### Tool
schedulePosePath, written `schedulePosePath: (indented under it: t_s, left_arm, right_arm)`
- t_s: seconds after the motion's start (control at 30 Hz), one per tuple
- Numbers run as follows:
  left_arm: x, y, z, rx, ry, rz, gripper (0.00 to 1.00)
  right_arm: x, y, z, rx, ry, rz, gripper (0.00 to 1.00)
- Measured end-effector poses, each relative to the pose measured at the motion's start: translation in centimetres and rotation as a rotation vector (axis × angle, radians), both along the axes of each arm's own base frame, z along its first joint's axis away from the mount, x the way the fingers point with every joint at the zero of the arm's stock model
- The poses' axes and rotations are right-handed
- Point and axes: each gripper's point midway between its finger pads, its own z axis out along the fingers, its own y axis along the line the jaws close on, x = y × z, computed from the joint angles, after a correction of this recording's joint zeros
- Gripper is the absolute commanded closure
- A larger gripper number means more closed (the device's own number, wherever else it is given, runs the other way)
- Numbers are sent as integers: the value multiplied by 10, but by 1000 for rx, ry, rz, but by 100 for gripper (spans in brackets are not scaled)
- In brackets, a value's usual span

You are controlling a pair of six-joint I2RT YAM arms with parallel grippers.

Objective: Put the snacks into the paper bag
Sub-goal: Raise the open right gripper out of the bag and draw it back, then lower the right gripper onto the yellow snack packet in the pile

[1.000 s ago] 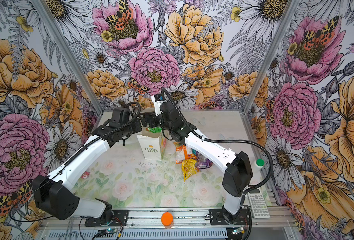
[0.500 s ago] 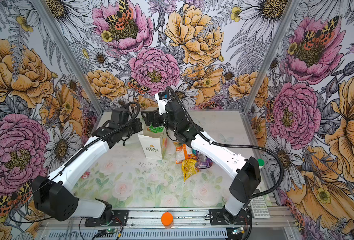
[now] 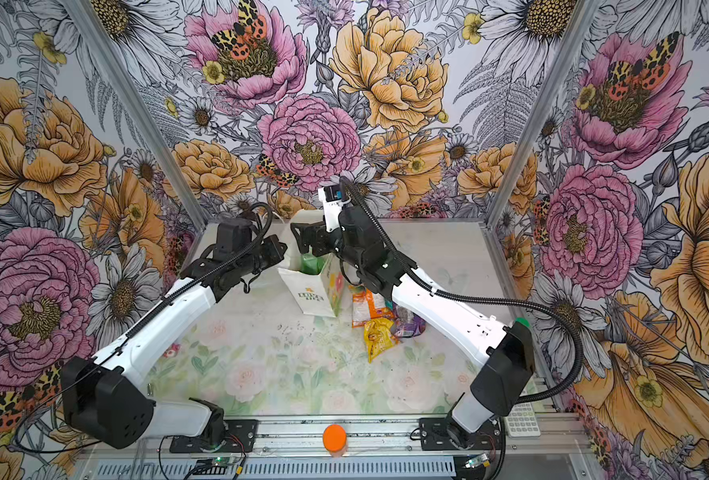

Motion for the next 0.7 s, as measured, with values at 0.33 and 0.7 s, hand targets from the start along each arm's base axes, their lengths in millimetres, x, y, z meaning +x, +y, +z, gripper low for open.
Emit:
schedulePosePath:
  t_s: [0.33,0.7]
  left_arm:
    - [5,1,-17,21,44,14,100]
    - [5,1,-17,39,37,30,100]
  right_arm:
    - [-4,-11,-3,-24,-12,-16,6]
    - [-20,-45,3,-81,-28,-87,6]
